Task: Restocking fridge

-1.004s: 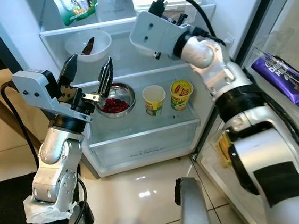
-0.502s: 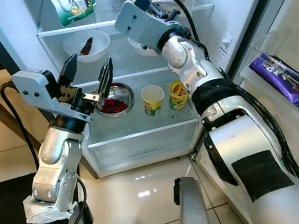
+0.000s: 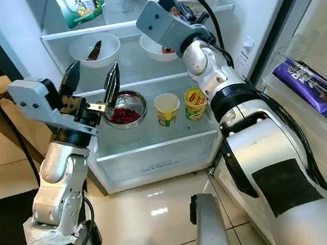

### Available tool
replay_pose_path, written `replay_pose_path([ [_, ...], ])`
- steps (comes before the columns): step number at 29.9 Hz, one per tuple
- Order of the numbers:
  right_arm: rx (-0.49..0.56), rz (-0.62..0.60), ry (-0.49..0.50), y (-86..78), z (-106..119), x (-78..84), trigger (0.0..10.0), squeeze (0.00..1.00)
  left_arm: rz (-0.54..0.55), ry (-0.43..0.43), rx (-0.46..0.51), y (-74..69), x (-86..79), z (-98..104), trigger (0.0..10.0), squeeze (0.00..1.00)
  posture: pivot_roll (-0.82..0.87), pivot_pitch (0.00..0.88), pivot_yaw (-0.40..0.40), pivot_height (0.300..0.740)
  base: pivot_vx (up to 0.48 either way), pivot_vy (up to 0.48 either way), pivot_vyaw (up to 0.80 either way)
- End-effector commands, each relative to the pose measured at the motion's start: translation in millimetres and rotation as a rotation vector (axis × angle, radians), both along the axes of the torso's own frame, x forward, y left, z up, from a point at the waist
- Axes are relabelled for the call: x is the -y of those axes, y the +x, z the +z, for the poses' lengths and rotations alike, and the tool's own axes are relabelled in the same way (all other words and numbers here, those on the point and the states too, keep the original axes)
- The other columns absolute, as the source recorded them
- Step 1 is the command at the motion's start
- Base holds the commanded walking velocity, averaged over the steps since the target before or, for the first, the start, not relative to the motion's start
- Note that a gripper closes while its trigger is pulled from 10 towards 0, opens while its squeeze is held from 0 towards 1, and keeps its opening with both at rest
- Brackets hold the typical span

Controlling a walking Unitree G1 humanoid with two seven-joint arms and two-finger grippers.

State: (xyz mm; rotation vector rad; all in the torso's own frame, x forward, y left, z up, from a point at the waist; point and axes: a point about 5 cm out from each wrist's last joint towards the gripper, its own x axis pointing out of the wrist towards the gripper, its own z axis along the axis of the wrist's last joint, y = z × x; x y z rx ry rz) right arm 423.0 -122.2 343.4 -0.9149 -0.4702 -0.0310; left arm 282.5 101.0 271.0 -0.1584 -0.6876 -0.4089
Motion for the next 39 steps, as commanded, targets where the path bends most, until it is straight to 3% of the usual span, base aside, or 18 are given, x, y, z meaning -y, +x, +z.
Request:
replay_pose_path([
  [1,0.005,0.010,0.021,-0.2,3,-2.1,10.0,0.00,0.010,0.017,-0.007,-2.8,-0.2,-2,10.0,0.00,0.04,0.244,-0.020,0.471,0.000,0.000,0.00],
  [8,0.064,0.087,0.108,-4.4,16,-2.9,10.0,0.00,0.017,0.020,-0.011,-2.4,-2.6,-1,10.0,0.00,0.03,0.249,-0.018,0.471,0.000,0.000,0.00],
  [14,0.124,0.296,0.230,-14.8,28,-5.2,10.0,0.00,-0.012,0.018,-0.004,0.8,5.0,0,10.0,0.00,0.00,0.210,-0.004,0.471,0.000,0.000,0.00],
  [24,0.068,0.435,0.253,-18.3,16,-9.6,10.0,0.00,-0.023,0.020,0.004,5.4,6.3,1,10.0,0.00,-0.02,0.169,0.001,0.471,0.000,0.000,0.00],
  [25,0.019,0.524,0.282,-20.5,7,-15.9,10.0,0.00,-0.029,0.022,0.006,6.5,7.0,1,10.0,0.00,-0.02,0.159,0.002,0.471,0.000,0.000,0.00],
  [26,0.019,0.524,0.282,-20.5,7,-15.9,10.0,0.00,-0.029,0.022,0.006,6.5,7.0,1,10.0,0.00,-0.02,0.159,0.002,0.471,0.000,0.000,0.00],
  [27,-0.059,0.657,0.314,-26.5,-11,-26.7,10.0,0.00,-0.038,0.026,0.004,7.9,7.7,0,10.0,0.00,-0.02,0.142,0.004,0.471,0.000,0.000,0.00],
  [29,-0.164,0.813,0.363,-36.9,-38,-39.3,10.0,0.00,-0.049,0.036,-0.008,10.4,7.4,-6,10.0,0.00,-0.03,0.129,0.002,0.471,0.000,0.000,0.00],
  [33,-0.199,0.835,0.388,-39.2,-49,-41.7,10.0,0.00,-0.048,0.042,-0.020,11.8,6.4,-10,10.0,0.00,-0.03,0.122,0.002,0.471,0.000,0.000,0.00],
  [37,-0.344,0.801,0.512,-48.2,-109,-41.0,10.0,0.00,0.003,0.072,-0.107,17.3,-6.3,-40,10.0,0.00,-0.04,0.105,0.010,0.471,0.000,0.000,0.00],
  [39,-0.363,0.800,0.532,-51.4,-118,-38.7,10.0,0.00,0.010,0.078,-0.125,18.0,-8.6,-47,10.0,0.00,-0.04,0.100,0.011,0.471,0.000,0.000,0.00],
])
